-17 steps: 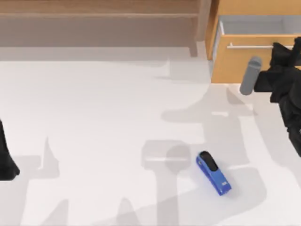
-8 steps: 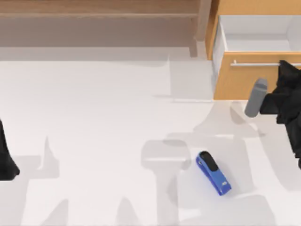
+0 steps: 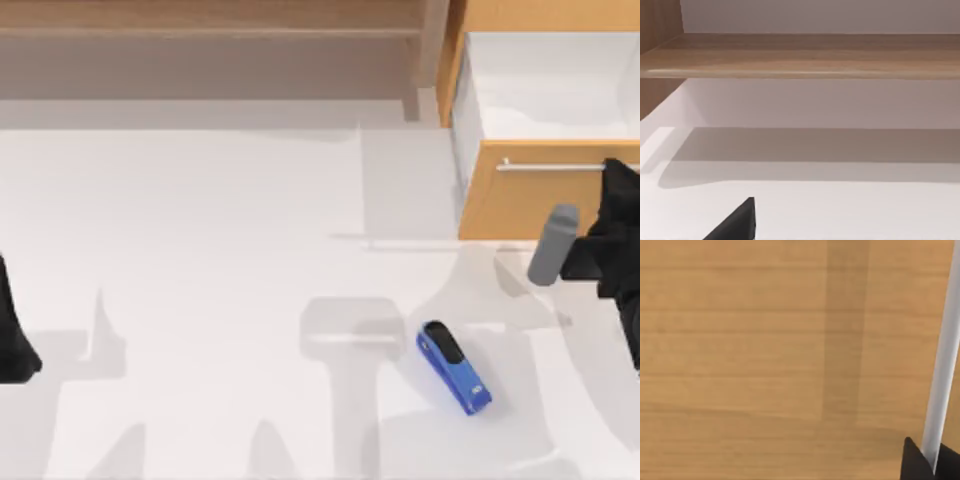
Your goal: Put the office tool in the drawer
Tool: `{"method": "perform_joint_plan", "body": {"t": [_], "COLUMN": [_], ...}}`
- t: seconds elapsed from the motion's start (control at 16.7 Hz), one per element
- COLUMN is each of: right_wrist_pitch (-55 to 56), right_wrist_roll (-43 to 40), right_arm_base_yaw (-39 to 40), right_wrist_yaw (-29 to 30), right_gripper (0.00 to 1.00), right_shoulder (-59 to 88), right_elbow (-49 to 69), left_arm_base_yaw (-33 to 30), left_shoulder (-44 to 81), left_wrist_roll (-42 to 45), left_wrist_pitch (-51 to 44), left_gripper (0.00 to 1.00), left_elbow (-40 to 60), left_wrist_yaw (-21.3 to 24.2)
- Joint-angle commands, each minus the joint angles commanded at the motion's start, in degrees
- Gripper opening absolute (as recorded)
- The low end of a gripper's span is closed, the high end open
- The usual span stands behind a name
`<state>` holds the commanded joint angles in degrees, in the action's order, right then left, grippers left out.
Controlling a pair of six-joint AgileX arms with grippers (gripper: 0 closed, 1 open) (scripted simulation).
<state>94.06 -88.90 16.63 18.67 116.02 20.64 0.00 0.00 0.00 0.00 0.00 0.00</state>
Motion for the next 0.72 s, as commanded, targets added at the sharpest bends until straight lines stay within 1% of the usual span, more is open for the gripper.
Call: {"method": "perform_joint_plan", "body": {"t": [0.18,0.42,0.72], "right_wrist_pitch": [3.6,3.9,3.9], "right_wrist_roll": [0.1,0.0,0.0], "right_arm_base_yaw": [1.6,1.7,1.7], "right_wrist_yaw": [1.5,1.6,1.6], "right_gripper": [0.0,0.0,0.38], "right_shoulder": [-1.5,-1.6,-1.6], "right_elbow": [-4.7,-5.1,-5.1], "left_arm_base_yaw": [0.0,0.0,0.0], "left_shoulder": [0.0,0.0,0.0], "left_wrist_roll": [0.0,0.0,0.0], "left_wrist_pitch": [0.0,0.0,0.0], "left_gripper": [1.0,1.0,1.0], "left_elbow": [0.0,0.0,0.0], "left_wrist_yaw": [0.0,0.0,0.0]}}
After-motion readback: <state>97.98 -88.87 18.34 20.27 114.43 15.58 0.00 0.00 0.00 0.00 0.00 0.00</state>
